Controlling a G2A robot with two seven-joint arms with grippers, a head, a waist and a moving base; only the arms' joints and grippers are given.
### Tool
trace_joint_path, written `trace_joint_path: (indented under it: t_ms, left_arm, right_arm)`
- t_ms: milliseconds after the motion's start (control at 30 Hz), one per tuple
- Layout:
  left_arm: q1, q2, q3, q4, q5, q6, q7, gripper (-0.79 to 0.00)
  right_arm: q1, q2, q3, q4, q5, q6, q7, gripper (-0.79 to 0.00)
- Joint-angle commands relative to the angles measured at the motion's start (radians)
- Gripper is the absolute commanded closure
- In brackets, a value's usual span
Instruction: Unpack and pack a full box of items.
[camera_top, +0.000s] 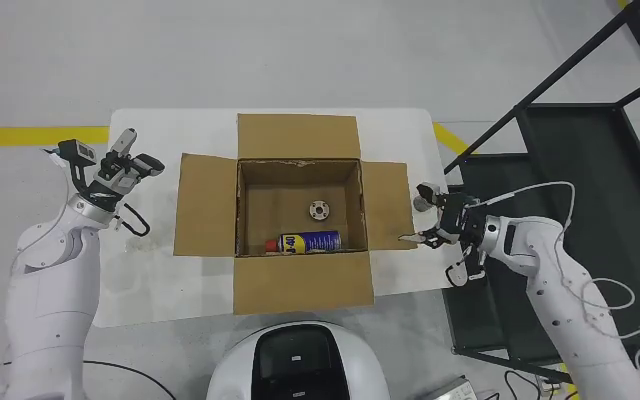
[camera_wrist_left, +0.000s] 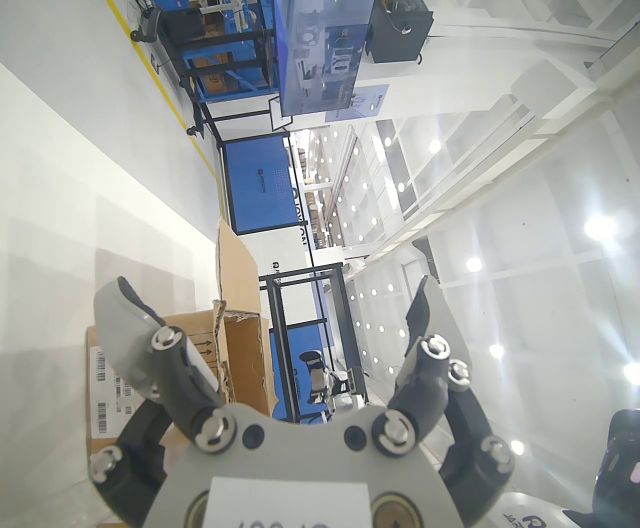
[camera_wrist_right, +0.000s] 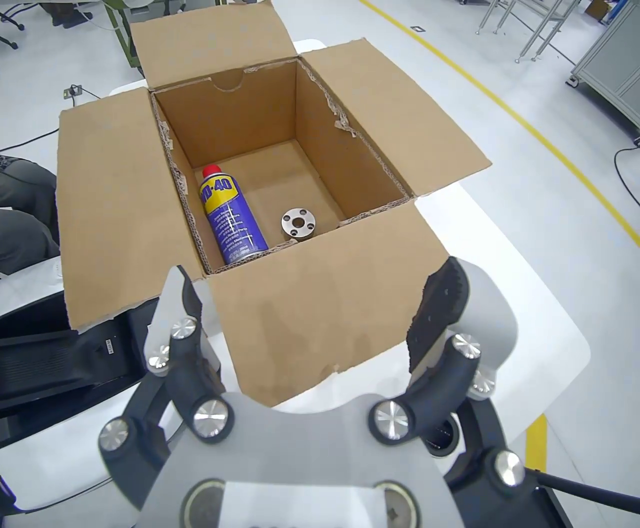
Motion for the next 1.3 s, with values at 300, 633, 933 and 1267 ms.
trace_joint_path:
  t_ms: [300,633,933,1267]
  left_arm:
    - [0.0,0.0,0.0,0.0,0.0,0.0,0.0,-0.785]
    - [0.0,0.0,0.0,0.0,0.0,0.0,0.0,-0.785]
    - [0.0,0.0,0.0,0.0,0.0,0.0,0.0,-0.785]
    - [0.0,0.0,0.0,0.0,0.0,0.0,0.0,-0.785]
  right_arm:
    - [0.097,-0.004,0.0,0.279,0.159,0.096,0.18,-0.785]
    - [0.26,-0.029,-0.136,0.524,0.195,0.114,0.27,-0.785]
    - [0.382,-0.058,-0.227,0.713,0.165,0.183,0.233,-0.785]
    - [0.478,-0.087,-0.298,0.867,0.173,0.204,0.214,-0.785]
